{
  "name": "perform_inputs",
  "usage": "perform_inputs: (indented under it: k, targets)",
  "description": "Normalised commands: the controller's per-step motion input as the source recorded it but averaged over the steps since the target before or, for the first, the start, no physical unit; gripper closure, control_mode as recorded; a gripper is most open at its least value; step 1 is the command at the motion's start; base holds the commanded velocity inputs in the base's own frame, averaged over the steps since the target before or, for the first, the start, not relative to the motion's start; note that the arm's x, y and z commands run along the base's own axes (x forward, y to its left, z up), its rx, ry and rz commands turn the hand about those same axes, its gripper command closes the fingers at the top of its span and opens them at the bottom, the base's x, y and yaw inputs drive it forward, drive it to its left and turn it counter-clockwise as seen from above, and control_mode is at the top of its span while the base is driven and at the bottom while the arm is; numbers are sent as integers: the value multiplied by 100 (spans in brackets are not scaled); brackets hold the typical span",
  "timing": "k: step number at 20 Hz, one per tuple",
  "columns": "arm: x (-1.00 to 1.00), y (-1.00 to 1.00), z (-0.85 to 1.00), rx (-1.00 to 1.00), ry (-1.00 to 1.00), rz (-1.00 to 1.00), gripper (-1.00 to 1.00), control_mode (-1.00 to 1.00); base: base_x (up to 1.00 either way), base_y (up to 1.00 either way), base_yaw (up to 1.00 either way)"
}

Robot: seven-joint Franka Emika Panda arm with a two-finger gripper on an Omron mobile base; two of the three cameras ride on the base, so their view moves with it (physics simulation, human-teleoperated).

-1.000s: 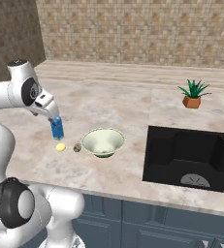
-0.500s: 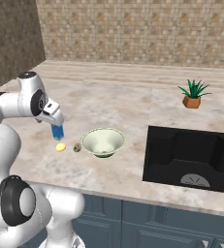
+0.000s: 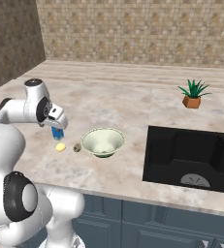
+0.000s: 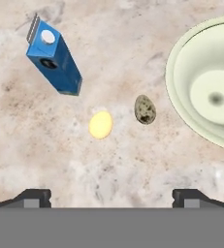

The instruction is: Gather the eggs and milk located in the vicinity of the sink area and place them right next to the bowl.

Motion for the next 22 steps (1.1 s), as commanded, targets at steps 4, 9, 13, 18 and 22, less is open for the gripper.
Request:
perform_inputs:
  k: [4,9,13,18,22]
  targets:
    - [26,2,-14,0,1,0,-100,-100,0,0,0]
    - [30,0,-15,0,0,0,-100,-100,0,0,0]
    - [19,0,-16,0,0,0,-100,-100,0,0,0]
    - [11,10,-16,0,0,0,-100,-100,0,0,0]
    - [5,32,-22,0,0,0,-100,-100,0,0,0]
